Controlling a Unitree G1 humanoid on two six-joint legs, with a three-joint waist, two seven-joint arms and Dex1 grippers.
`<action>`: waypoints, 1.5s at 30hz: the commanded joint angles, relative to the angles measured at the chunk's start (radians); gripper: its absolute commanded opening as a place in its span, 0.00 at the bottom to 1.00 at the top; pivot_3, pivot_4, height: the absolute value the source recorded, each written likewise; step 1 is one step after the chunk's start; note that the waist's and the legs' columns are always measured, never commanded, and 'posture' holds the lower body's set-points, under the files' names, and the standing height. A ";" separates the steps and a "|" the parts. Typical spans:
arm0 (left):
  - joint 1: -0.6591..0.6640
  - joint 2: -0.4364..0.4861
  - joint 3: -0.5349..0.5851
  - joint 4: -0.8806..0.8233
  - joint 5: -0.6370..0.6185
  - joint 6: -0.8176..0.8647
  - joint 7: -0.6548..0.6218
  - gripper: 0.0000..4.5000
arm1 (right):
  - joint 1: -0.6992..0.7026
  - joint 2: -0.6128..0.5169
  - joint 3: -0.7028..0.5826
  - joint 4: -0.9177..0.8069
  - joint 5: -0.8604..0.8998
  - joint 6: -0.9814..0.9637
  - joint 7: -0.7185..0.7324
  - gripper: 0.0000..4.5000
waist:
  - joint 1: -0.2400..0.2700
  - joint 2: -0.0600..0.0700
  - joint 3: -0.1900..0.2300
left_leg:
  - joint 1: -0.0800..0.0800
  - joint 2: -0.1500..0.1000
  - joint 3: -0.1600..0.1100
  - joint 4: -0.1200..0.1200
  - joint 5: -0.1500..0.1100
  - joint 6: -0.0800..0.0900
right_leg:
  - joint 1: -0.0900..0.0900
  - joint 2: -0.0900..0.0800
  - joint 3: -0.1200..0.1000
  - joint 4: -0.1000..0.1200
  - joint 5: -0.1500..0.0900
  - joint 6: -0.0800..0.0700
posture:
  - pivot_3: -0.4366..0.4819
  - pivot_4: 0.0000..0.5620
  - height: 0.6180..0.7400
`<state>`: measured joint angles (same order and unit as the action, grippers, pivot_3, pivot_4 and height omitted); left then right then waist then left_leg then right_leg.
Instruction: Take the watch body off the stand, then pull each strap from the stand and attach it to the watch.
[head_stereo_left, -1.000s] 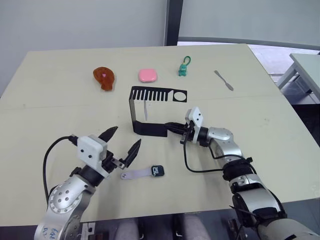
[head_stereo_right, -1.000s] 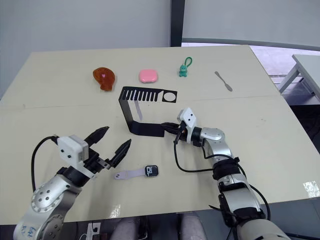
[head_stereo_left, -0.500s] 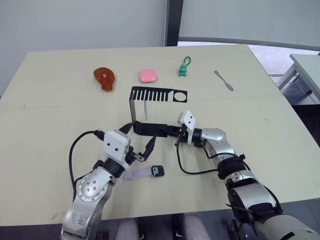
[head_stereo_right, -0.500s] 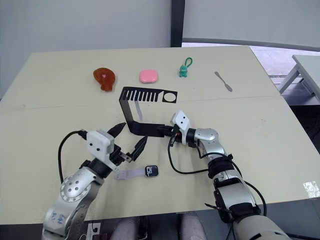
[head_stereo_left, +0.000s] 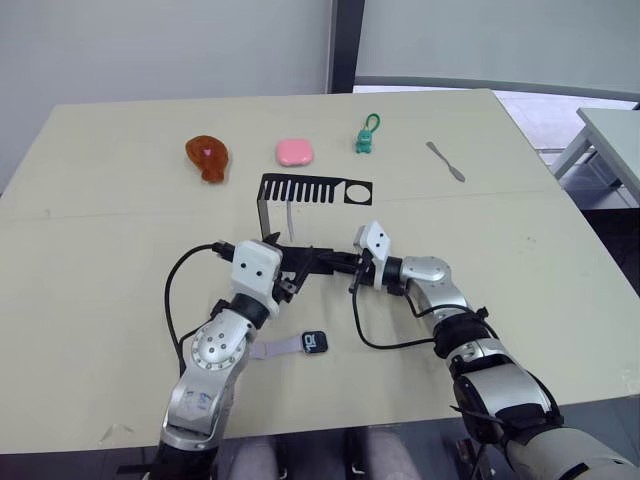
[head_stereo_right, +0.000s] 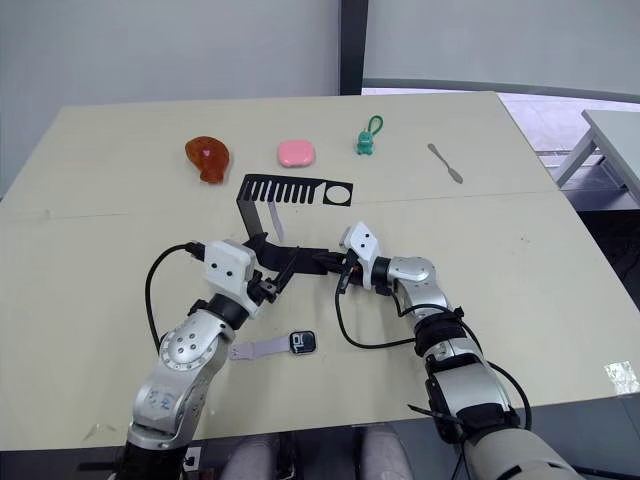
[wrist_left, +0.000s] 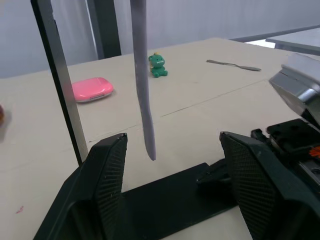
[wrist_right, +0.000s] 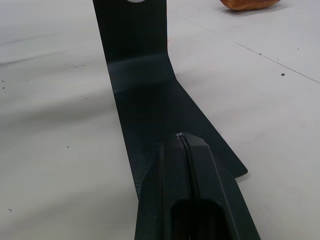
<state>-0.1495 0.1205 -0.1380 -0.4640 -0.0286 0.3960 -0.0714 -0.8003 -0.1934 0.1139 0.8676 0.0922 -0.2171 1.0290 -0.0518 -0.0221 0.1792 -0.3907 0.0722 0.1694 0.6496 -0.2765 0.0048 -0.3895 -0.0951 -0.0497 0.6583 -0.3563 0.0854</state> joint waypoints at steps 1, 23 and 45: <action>-0.031 -0.023 -0.019 0.011 0.039 -0.030 0.025 0.71 | 0.031 0.010 0.026 0.003 -0.018 0.016 0.023 0.00 | -0.001 0.000 0.000 | 0.000 0.000 0.000 0.000 0.000 0.000 | 0.000 0.000 0.000 0.000 0.000 0.000 | 0.48 0.27 1.00; -0.139 -0.079 0.027 0.157 0.053 -0.125 0.050 0.01 | 0.066 0.019 0.041 -0.024 -0.036 0.046 0.017 0.00 | -0.001 -0.001 0.000 | 0.001 0.001 0.001 0.000 0.000 0.000 | 0.000 0.000 0.000 0.000 0.000 0.000 | 0.48 0.27 1.00; -0.023 -0.068 0.045 0.024 0.026 -0.198 0.003 0.01 | 0.051 0.040 0.005 -0.019 -0.020 0.100 -0.061 0.00 | -0.004 -0.003 -0.002 | 0.002 0.001 0.002 0.000 0.000 -0.001 | 0.000 0.000 0.001 0.000 0.000 0.000 | 0.48 0.27 1.00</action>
<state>-0.1778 0.0550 -0.0898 -0.3883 0.0045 0.2134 -0.0610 -0.7691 -0.1627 0.1037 0.8044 0.0925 -0.1436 0.9861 -0.0559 -0.0255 0.1771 -0.3887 0.0736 0.1719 0.6495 -0.2768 0.0040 -0.3892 -0.0947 -0.0491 0.6582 -0.3563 0.0854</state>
